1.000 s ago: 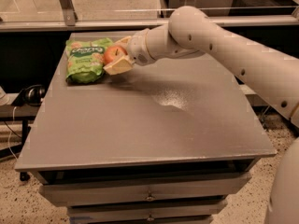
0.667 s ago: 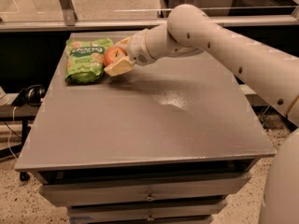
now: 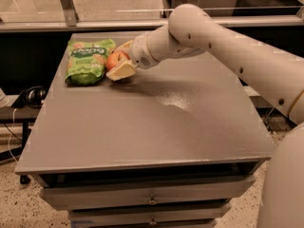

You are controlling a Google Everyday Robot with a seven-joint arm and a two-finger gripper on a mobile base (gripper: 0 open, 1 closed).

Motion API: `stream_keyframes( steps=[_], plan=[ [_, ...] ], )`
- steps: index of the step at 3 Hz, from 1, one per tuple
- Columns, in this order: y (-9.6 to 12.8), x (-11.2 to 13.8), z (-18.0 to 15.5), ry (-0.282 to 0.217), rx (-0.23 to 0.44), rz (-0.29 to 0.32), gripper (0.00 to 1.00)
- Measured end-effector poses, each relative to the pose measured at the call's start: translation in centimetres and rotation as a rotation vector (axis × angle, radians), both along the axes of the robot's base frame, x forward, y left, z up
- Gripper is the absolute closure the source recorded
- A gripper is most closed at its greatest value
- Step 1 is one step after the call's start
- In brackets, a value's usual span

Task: Move apple near green rice chip bag

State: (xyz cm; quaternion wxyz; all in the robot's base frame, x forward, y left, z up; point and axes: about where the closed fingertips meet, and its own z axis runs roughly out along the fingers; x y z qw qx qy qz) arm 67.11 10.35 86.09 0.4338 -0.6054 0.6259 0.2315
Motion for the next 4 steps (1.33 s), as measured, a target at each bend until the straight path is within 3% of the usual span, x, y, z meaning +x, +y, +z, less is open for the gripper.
stream_keyframes(
  steps=[1, 3, 4],
  plan=[
    [-0.1, -0.2, -0.3, 0.01, -0.008, 0.003, 0.0],
    [-0.7, -0.7, -0.1, 0.016, 0.009, -0.004, 0.0],
    [-4.3, -1.4, 1.3, -0.005, 0.061, -0.058, 0.0]
  ],
)
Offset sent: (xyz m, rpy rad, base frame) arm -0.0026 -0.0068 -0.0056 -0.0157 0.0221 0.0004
